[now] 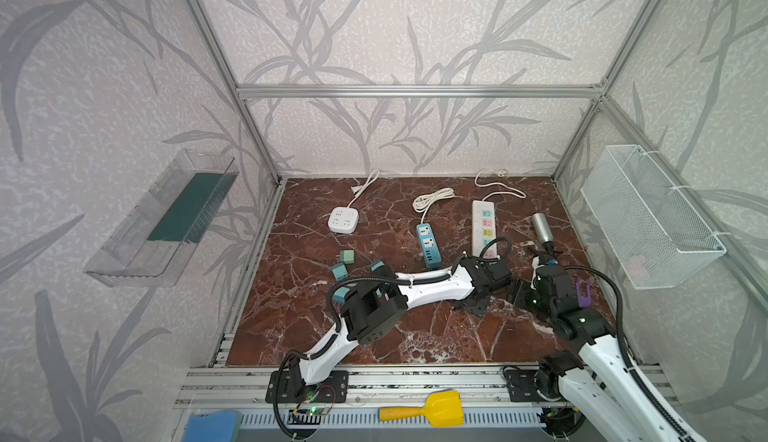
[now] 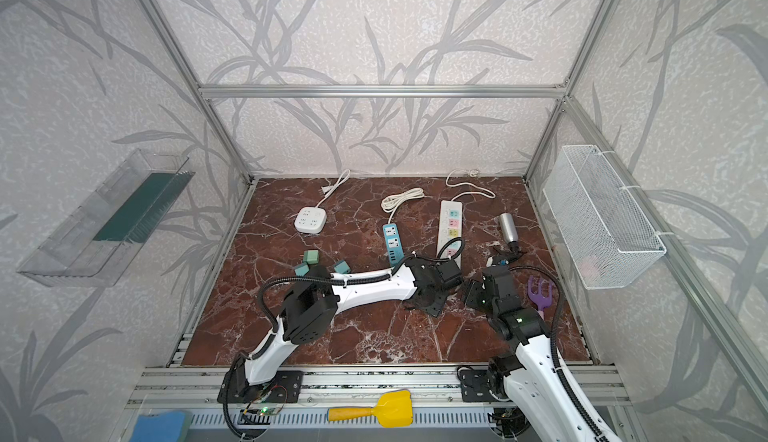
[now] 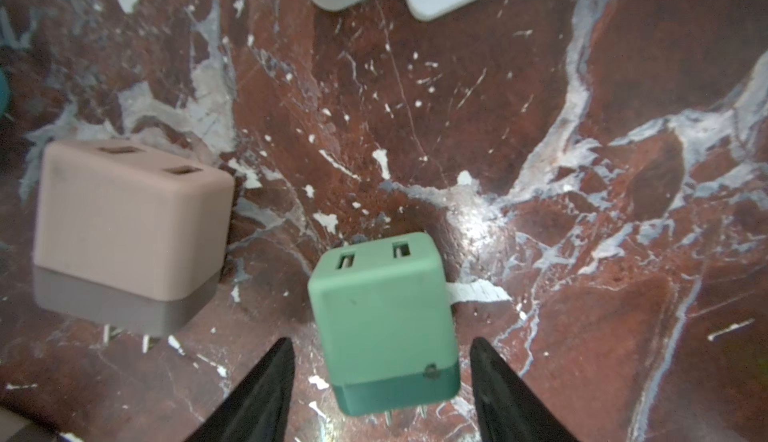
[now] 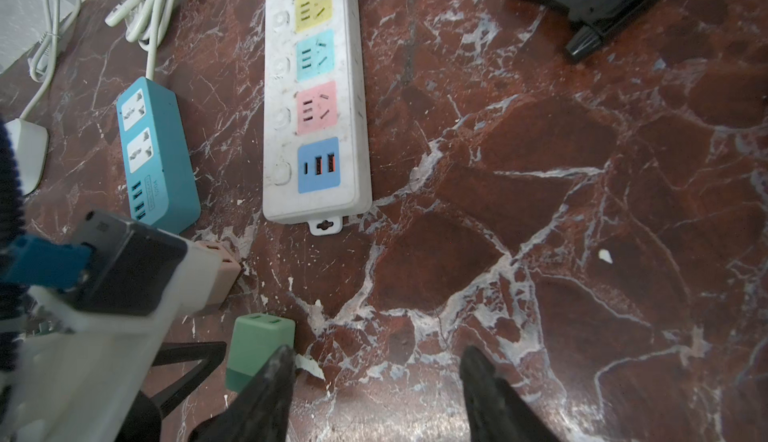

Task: Insert the plug
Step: 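Reach left gripper down to the green adapter while right gripper draws back, then grasp the green adapter with the left gripper and lift it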

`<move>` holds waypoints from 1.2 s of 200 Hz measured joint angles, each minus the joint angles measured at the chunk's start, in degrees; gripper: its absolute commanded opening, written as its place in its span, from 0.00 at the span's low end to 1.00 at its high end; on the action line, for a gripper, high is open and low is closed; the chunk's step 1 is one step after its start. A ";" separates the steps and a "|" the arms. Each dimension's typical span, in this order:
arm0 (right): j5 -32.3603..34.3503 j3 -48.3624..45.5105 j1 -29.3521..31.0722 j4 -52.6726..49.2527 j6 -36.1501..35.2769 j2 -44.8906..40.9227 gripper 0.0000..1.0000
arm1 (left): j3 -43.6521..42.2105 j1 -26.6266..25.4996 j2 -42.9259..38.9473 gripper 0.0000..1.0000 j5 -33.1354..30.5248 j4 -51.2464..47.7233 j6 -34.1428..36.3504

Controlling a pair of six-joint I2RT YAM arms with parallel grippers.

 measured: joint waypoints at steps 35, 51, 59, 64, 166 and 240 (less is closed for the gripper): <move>-0.70 -0.26 0.00 0.72 -0.04 -0.02 0.64 | 0.00 0.07 0.39 0.59 -0.57 0.42 0.31; -0.87 -0.28 0.00 0.76 -0.09 -0.09 0.64 | 0.00 0.09 0.81 0.59 -0.74 0.81 0.44; -0.85 -0.28 0.00 0.74 -0.11 -0.20 0.65 | -0.04 0.09 0.92 0.59 -0.79 1.11 0.44; -0.85 -0.28 0.00 0.74 -0.15 -0.35 0.65 | -0.15 0.09 0.96 0.59 -0.79 1.46 0.44; -1.42 -0.26 -0.20 0.24 -1.44 -1.79 0.70 | -1.62 0.76 0.74 0.26 -0.92 4.63 2.56; -5.40 2.71 -0.63 0.15 -1.36 -0.48 0.70 | -18.23 0.81 -17.07 0.00 -0.66 13.86 8.87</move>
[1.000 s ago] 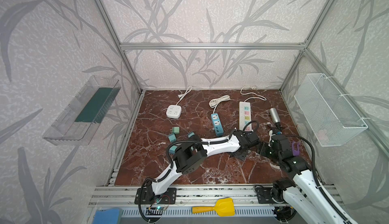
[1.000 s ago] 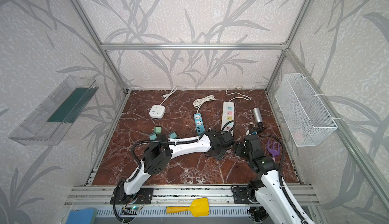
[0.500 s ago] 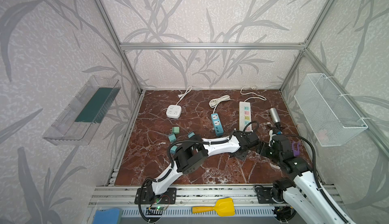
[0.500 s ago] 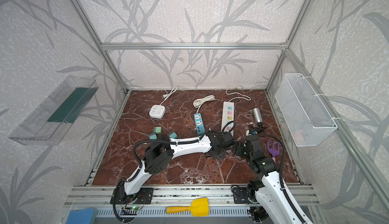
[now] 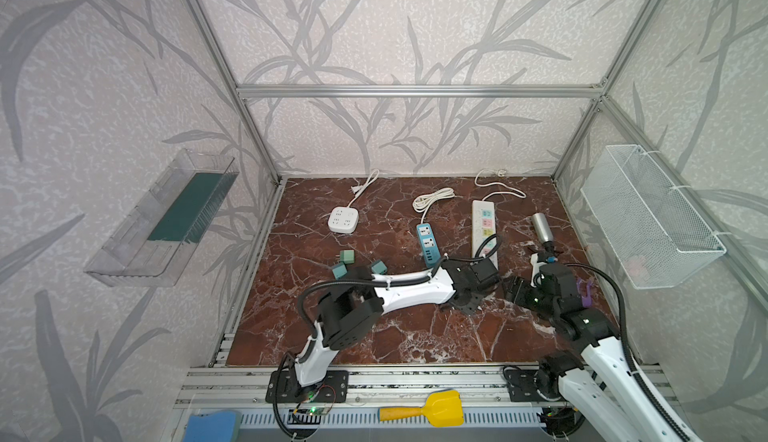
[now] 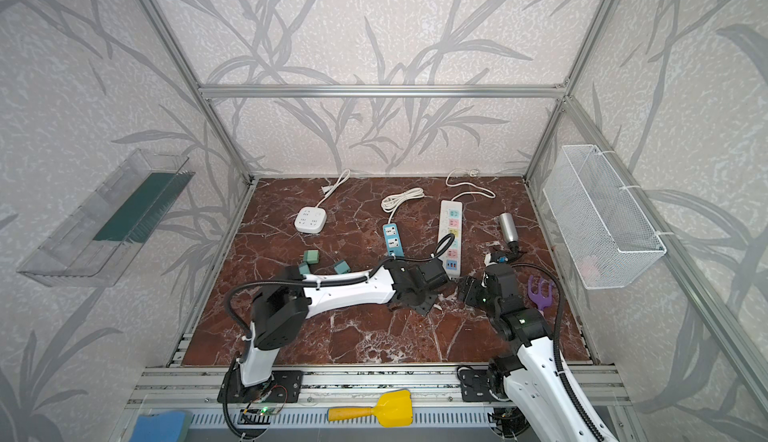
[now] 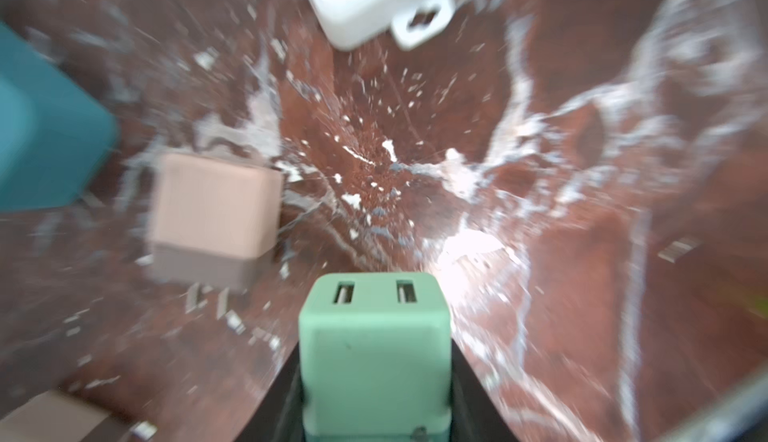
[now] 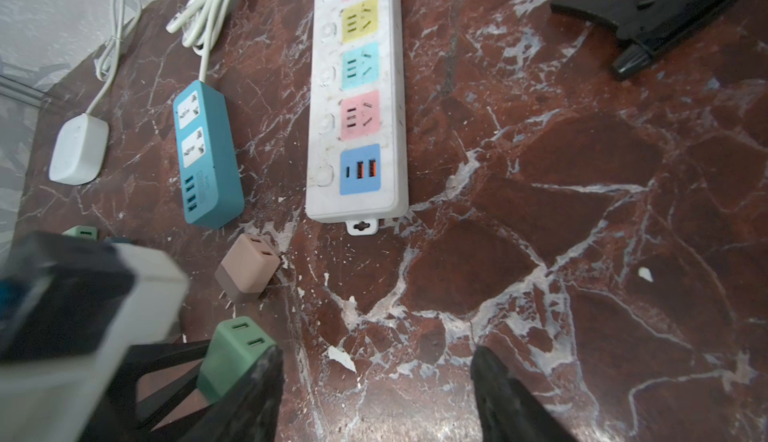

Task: Insert the plug
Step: 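Grasp the green adapter with the left gripper and lift it, then bring green adapter to right gripper while right gripper closes on it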

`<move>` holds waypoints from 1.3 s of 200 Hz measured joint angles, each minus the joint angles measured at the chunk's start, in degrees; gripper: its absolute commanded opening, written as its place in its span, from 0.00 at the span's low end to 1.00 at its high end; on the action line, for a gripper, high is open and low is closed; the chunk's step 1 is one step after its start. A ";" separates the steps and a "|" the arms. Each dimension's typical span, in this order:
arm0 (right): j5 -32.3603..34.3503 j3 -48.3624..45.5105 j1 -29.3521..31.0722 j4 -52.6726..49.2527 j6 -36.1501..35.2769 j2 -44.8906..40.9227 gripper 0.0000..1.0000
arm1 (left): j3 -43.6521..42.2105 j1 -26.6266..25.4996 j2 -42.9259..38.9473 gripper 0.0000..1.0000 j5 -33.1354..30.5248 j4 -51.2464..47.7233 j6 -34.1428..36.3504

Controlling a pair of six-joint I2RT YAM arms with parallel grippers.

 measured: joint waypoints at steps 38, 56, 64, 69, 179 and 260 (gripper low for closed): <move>-2.91 4.31 -0.20 1.01 -1.20 3.74 0.66 | -13.68 0.00 -18.03 0.00 -2.47 12.52 6.32; -4.52 5.20 -0.20 1.81 -1.73 5.46 0.65 | -20.90 0.13 -24.44 0.00 -6.95 19.89 10.47; -5.33 5.46 -0.20 2.21 -1.99 6.32 0.64 | -24.90 0.52 -27.10 0.00 -9.18 24.48 13.16; -5.84 5.64 -0.20 2.58 -2.14 6.86 0.63 | -27.28 0.85 -28.48 0.00 -10.16 27.45 14.45; -10.60 18.95 5.84 3.72 -6.23 19.45 0.53 | -51.17 13.94 -39.63 0.00 -10.58 71.54 44.59; -11.32 28.35 18.03 3.37 -11.45 27.61 0.43 | -54.27 15.43 -39.10 0.00 4.55 72.32 47.32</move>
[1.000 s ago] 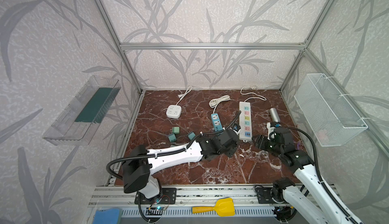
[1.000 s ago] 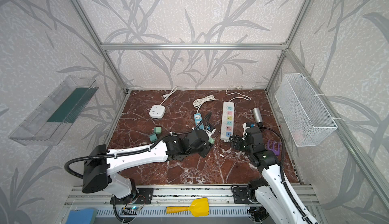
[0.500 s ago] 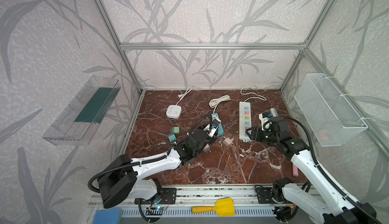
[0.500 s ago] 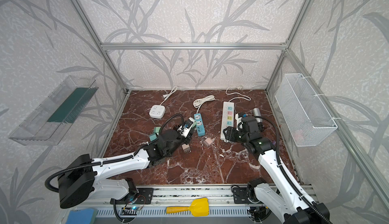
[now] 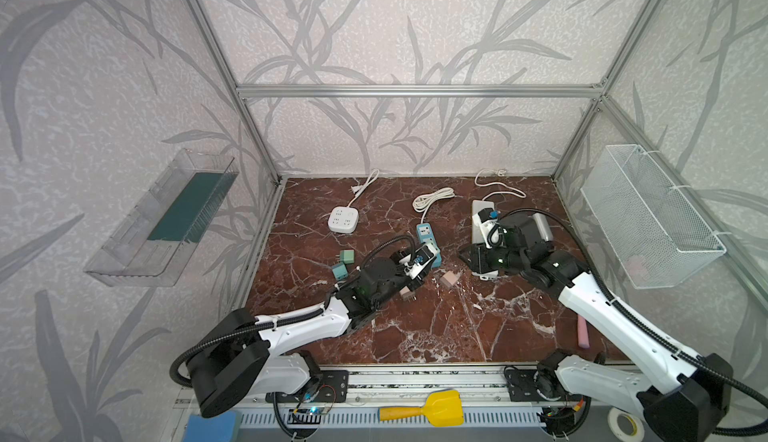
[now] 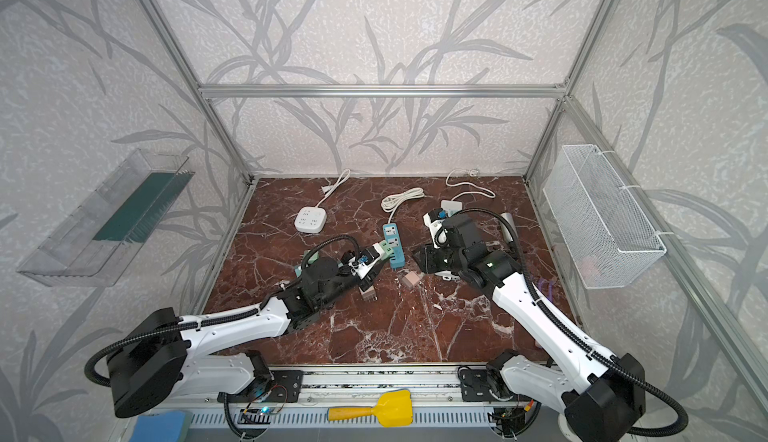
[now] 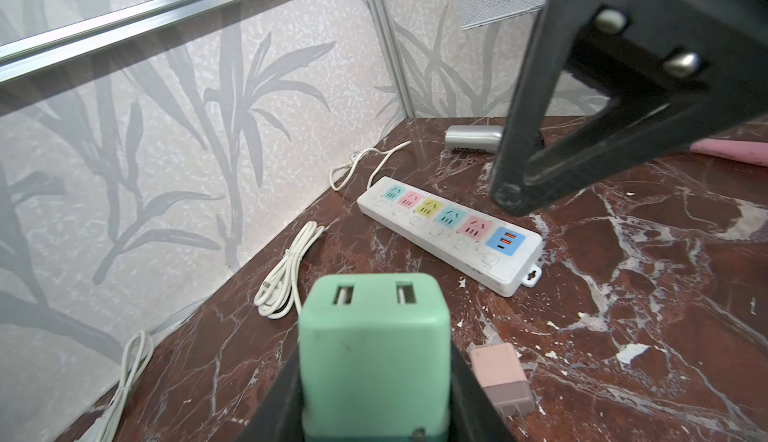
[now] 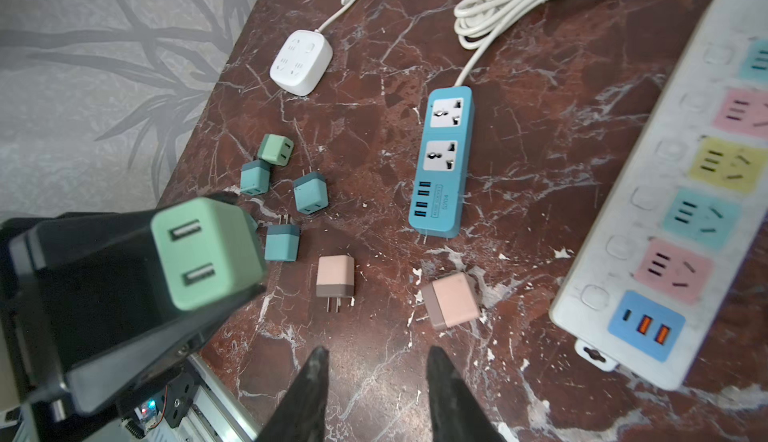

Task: Insert the plug
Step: 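Bring green adapter to right gripper while right gripper closes on it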

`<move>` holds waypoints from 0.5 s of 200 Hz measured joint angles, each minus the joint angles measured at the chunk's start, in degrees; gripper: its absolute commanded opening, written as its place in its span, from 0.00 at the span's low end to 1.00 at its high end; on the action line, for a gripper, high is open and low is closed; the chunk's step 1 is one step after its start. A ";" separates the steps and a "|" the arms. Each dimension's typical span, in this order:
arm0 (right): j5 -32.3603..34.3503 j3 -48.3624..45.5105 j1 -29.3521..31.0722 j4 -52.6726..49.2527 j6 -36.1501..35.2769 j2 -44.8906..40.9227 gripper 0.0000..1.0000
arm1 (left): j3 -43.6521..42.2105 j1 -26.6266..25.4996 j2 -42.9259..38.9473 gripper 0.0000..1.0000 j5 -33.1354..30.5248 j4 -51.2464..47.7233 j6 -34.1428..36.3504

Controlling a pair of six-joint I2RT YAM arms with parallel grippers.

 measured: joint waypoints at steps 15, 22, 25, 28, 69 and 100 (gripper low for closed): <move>-0.74 1.88 1.49 -0.04 -1.01 1.38 0.50 | 0.02 0.04 0.44 0.00 2.05 -0.72 0.00; -0.83 2.80 2.27 -0.09 -1.77 1.99 0.53 | 0.02 0.11 0.66 0.00 2.91 -1.09 -0.02; -0.83 3.13 2.54 -0.07 -1.90 2.16 0.54 | 0.00 0.15 0.76 0.00 3.19 -1.18 -0.02; -0.90 3.52 3.06 -0.11 -2.23 2.47 0.55 | 0.02 0.17 0.85 0.00 3.45 -1.33 -0.04; -2.19 7.19 7.04 -0.83 -5.46 5.46 0.58 | 0.02 0.33 1.27 0.00 6.10 -2.12 -0.33; -2.10 8.07 7.67 -1.05 -6.58 8.50 0.58 | 0.02 0.37 1.27 0.00 7.15 -2.12 -0.81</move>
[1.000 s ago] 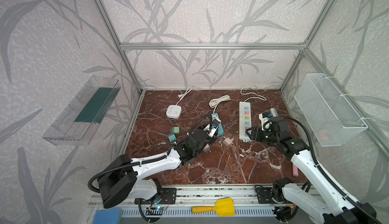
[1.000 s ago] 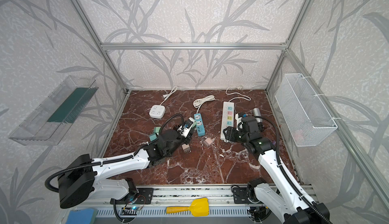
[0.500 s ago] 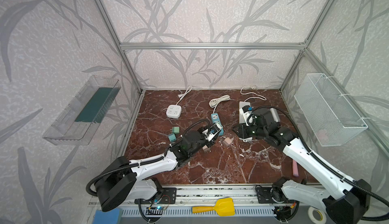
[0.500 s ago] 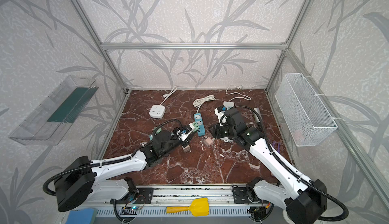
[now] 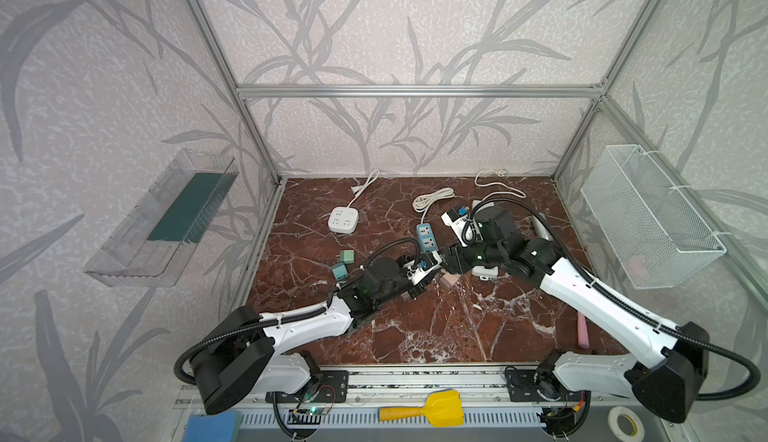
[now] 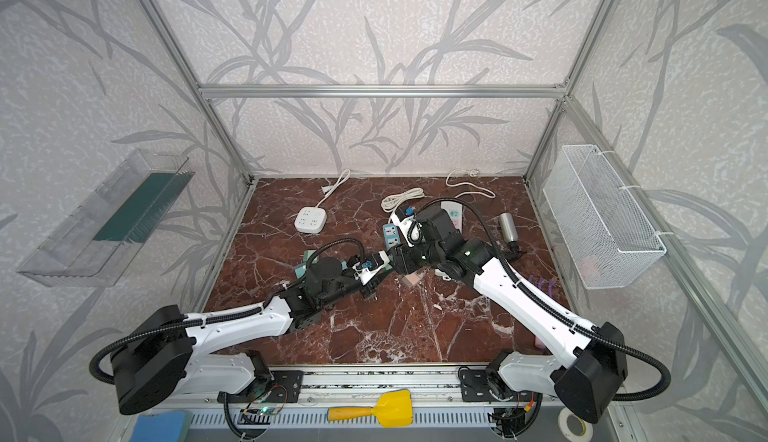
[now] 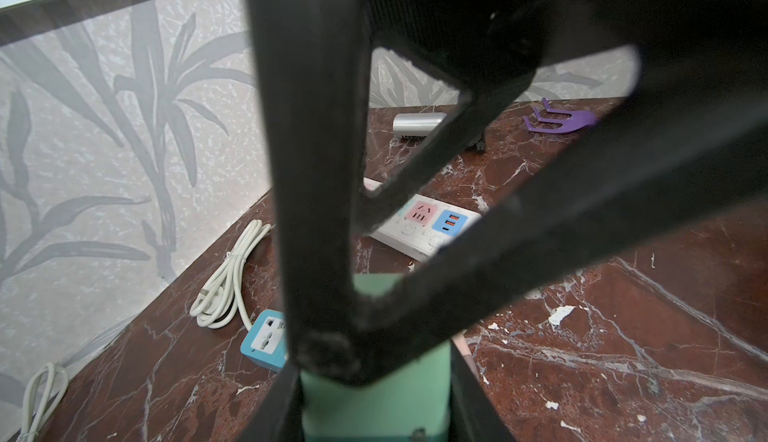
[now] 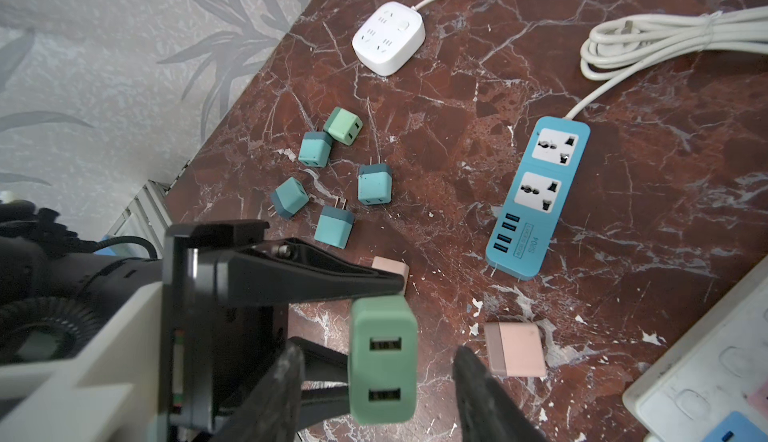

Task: Insert the plug
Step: 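Bring green adapter to right gripper while right gripper closes on it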

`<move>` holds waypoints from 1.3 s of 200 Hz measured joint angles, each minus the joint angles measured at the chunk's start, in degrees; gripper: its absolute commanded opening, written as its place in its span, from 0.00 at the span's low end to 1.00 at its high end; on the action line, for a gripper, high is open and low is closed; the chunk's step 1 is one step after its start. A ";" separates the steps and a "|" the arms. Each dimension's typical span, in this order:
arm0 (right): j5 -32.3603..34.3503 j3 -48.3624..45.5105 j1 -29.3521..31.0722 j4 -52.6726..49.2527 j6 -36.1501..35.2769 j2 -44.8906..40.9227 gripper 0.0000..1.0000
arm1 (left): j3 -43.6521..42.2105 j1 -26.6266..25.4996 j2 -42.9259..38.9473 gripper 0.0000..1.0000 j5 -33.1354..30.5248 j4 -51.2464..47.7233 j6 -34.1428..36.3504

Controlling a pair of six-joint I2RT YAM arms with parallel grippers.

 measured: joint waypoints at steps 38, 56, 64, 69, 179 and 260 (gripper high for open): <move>0.02 0.00 0.15 -0.31 -0.57 1.44 0.45 | 0.00 0.00 0.00 0.00 0.76 -0.07 -0.76; -0.11 0.00 0.17 -0.31 -0.70 1.51 0.36 | 0.00 0.00 0.00 0.00 1.25 -0.31 -0.87; -0.39 0.00 0.17 -0.28 -0.66 1.53 0.36 | 0.00 0.00 0.00 0.00 1.31 -0.33 -0.87; -0.70 0.00 0.17 -0.28 -0.57 1.53 0.36 | 0.00 0.00 0.00 0.00 1.33 -0.33 -0.87; -3.89 -0.35 -0.24 -0.17 0.26 2.49 0.00 | 0.00 0.00 -0.02 0.37 0.37 -0.31 -1.03; 2.82 1.33 0.26 0.24 2.45 2.01 0.00 | 0.00 -0.17 -4.61 0.89 -9.18 1.97 -0.55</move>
